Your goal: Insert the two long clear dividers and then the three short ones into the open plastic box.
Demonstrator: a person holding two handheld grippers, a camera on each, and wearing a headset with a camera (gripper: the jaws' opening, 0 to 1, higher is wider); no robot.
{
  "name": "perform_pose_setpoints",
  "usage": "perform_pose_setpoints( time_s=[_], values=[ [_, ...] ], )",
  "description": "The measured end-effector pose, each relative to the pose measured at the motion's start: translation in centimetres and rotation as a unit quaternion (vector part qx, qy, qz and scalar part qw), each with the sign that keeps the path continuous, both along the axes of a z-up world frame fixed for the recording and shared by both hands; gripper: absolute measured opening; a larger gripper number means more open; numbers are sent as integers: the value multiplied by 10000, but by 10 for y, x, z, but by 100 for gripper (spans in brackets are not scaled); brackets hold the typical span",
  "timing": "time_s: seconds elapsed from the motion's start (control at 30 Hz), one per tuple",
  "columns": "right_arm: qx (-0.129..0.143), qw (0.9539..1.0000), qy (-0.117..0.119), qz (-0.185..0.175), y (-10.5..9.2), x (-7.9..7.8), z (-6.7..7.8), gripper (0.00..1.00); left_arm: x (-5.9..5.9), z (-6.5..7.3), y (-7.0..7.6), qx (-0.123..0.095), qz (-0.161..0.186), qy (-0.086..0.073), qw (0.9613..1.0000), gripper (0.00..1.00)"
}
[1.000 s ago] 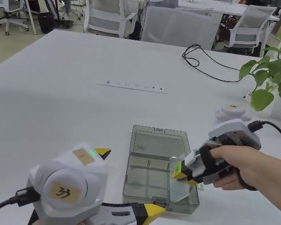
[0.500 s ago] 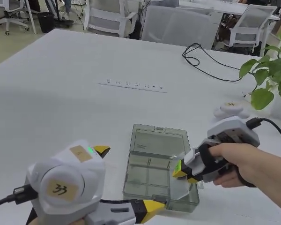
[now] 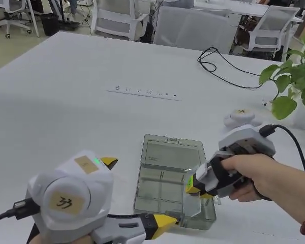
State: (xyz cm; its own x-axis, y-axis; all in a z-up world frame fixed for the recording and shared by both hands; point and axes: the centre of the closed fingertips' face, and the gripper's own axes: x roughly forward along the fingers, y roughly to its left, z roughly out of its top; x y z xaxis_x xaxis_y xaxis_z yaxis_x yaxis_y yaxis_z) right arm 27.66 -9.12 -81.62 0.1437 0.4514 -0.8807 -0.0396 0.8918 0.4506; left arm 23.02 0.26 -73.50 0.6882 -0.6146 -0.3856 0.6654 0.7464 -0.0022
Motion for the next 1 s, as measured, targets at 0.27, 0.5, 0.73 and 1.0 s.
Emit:
perform_pose_setpoints(
  time_s=[0.27,0.5,0.73,1.0],
  values=[
    [-14,10000,1,13,-1,1,2,7,-1,-1,-1,15,-17,21,10000,95],
    [-128,9998,-31,128,-3,1,0,7,1,0,-1,17,-29,13,10000,95],
    [-157,9997,-32,165,-1,0,0,7,1,-1,-1,25,-33,22,10000,95],
    [-701,9944,-324,726,0,1,0,7,1,-1,-3,32,-44,39,10000,95]
  ],
)
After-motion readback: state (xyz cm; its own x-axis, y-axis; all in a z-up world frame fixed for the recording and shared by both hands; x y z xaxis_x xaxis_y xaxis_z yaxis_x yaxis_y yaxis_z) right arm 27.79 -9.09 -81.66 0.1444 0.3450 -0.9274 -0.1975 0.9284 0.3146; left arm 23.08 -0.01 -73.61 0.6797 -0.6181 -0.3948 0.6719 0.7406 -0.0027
